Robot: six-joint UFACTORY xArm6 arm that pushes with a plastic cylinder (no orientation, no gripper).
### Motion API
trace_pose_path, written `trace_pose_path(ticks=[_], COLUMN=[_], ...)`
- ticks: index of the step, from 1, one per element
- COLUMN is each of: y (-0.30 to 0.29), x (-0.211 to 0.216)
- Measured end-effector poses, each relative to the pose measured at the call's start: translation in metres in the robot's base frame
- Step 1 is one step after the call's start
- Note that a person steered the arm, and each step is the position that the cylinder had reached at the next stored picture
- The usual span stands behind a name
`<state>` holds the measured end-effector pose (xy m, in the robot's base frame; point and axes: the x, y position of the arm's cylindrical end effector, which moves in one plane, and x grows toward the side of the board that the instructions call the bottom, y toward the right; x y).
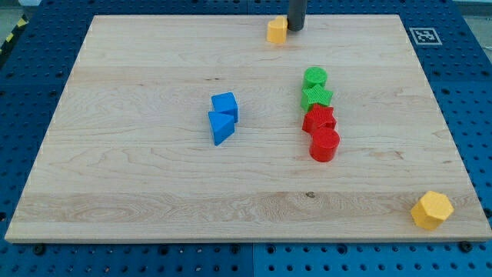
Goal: Push the yellow heart towards the center
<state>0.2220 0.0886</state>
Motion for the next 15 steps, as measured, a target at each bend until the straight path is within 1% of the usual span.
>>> trace_pose_path(ticks=[3, 4, 6, 7, 8, 9, 10, 11, 12, 14, 15], y=[-0.001, -0.013, -0.024, -0.043, -0.059, -0.072, -0.076, -0.079, -0.079, -0.104, -0.104], x=[0.001, -0.002, 0.023, 0.023, 0.012, 0.024, 0.026, 0.045, 0.047, 0.047, 0.062])
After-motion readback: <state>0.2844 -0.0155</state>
